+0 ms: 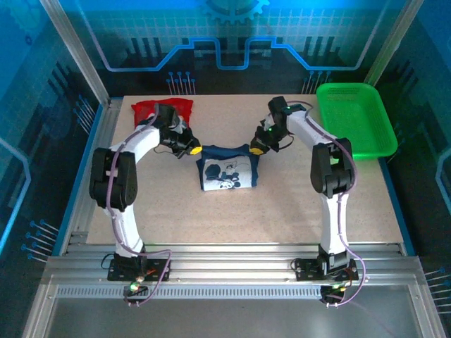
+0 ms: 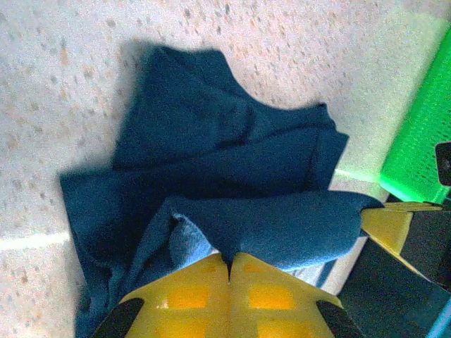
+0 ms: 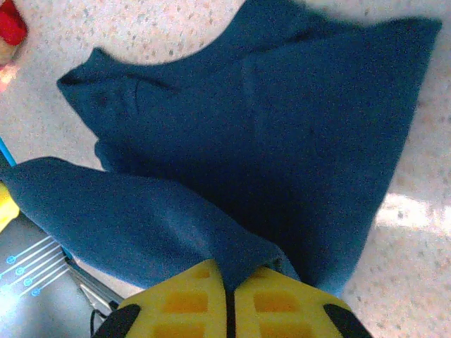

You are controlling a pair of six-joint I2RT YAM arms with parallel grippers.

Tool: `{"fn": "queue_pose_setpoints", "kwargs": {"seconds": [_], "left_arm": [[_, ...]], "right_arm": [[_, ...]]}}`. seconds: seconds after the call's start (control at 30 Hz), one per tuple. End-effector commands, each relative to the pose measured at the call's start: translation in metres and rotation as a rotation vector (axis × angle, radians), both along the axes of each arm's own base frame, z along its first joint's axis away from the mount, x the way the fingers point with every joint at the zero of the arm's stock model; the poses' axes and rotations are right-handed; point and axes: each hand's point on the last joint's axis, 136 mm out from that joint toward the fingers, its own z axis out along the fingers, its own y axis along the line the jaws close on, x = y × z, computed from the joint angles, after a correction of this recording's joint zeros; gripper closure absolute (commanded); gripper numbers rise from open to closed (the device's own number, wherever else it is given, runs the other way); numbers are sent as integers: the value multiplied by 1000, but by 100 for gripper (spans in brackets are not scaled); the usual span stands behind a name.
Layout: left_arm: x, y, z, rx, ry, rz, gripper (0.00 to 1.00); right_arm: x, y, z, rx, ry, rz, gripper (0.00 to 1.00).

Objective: Fold and stack the t-shirts

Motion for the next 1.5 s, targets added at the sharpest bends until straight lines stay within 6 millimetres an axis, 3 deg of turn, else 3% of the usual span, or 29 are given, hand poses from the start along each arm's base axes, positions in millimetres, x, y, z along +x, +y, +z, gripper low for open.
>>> {"fn": "queue_pose_setpoints", "kwargs": {"seconds": [0.0, 0.07, 0.1, 0.2, 0.23, 0.27, 0.33, 0.4, 0.53, 0.63, 0.73, 0.87, 1.0, 1.1, 1.3, 1.47], "left_arm": [[23, 16, -12, 39, -17, 27, 97], [41, 13, -3, -24, -51, 62, 66], [49, 12, 7, -41, -75, 76, 57], [75, 9, 58, -69, -176, 101, 24], [79, 10, 75, -69, -206, 104, 13], [82, 10, 95, -71, -240, 104, 2], [80, 10, 129, -78, -308, 98, 1], [69, 10, 154, -78, -356, 84, 1], [27, 11, 172, -48, -400, 34, 1], [-9, 9, 170, -27, -430, -18, 1], [-47, 8, 161, 14, -469, -78, 1], [-92, 12, 127, 24, -437, -69, 1], [-120, 15, 83, 32, -334, -61, 1], [-125, 15, 59, 21, -289, -43, 1], [-119, 11, 28, -8, -233, -6, 1], [-113, 11, 10, 13, -204, 22, 1]], "right_arm": [[16, -2, -15, 19, 40, -21, 81], [34, -2, -21, 31, 36, -51, 70], [43, -2, -15, 44, 13, -68, 62], [73, 1, 33, 108, -138, -102, 47], [77, -1, 41, 102, -164, -105, 44], [78, -2, 65, 104, -218, -102, 43], [71, -5, 91, 101, -268, -81, 41], [56, -9, 105, 83, -288, -54, 39], [12, -14, 116, 69, -338, -7, 32], [-23, -7, 111, 117, -346, 19, 29], [-56, 6, 91, 124, -345, 64, 23], [-92, 16, 64, 40, -361, 139, 14], [-113, 25, 46, -55, -375, 206, 12], [-113, 33, 40, -64, -374, 208, 11], [-79, 57, 31, 55, -325, 123, 12], [-60, 64, -4, 53, -234, 101, 13]]}}
